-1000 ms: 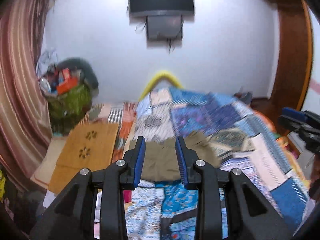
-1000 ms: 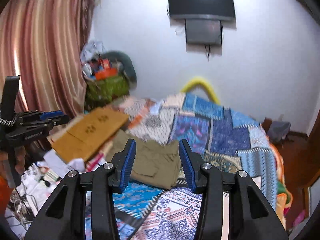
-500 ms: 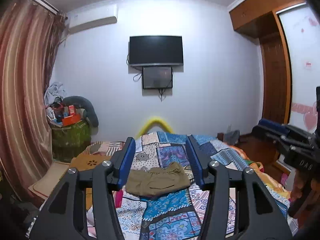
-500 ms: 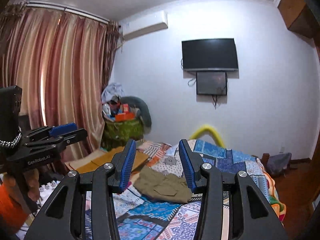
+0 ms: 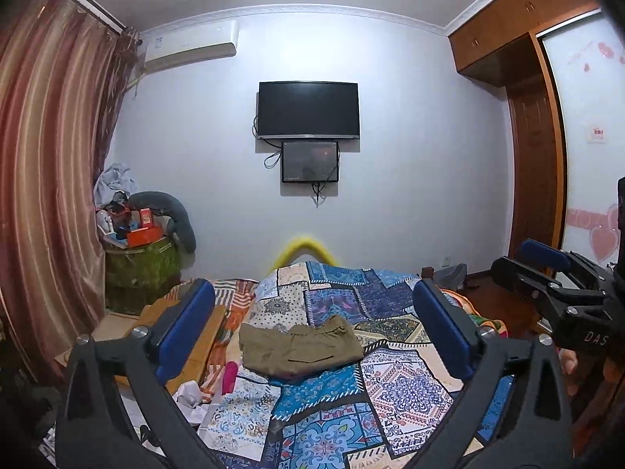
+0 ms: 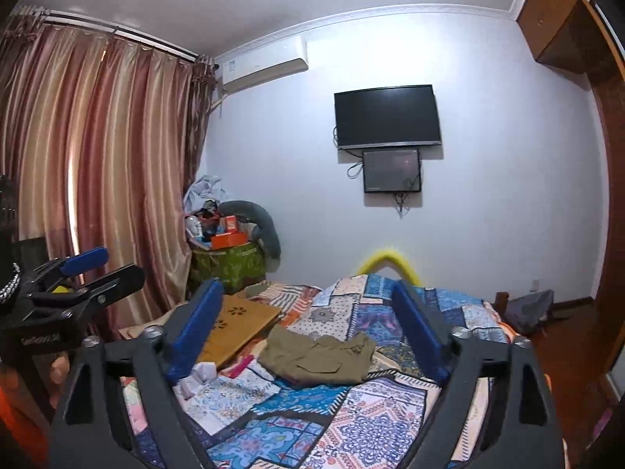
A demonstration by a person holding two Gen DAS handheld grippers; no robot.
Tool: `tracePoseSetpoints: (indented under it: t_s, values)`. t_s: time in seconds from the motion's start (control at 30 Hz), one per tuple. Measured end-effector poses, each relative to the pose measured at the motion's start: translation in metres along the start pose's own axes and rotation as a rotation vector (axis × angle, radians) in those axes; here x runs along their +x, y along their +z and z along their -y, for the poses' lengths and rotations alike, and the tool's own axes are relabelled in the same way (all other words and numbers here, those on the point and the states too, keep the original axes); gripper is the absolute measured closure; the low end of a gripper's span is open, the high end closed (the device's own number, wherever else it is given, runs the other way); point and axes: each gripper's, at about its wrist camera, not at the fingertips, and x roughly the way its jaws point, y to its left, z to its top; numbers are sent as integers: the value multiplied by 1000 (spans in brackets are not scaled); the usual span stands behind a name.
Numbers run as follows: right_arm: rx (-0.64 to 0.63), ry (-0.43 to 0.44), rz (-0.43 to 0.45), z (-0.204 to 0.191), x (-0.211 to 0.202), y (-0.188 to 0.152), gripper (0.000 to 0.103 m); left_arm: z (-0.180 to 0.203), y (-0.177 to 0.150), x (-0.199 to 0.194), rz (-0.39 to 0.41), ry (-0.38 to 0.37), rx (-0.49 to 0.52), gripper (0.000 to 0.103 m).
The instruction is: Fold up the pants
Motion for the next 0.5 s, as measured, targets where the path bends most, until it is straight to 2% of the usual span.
tracePoseSetpoints:
  t_s: [0.1, 0.17, 0.5]
  values:
    - [-2, -3, -6, -3, -3, 0, 7, 0, -2, 0, -6, -7, -11, 0]
    - [-3, -7, -9, -4, -3, -1, 1, -2, -4, 1, -9, -10, -15, 0]
    - [10, -8, -19, -3, -11, -7, 1, -4, -6, 3, -16, -11, -25, 0]
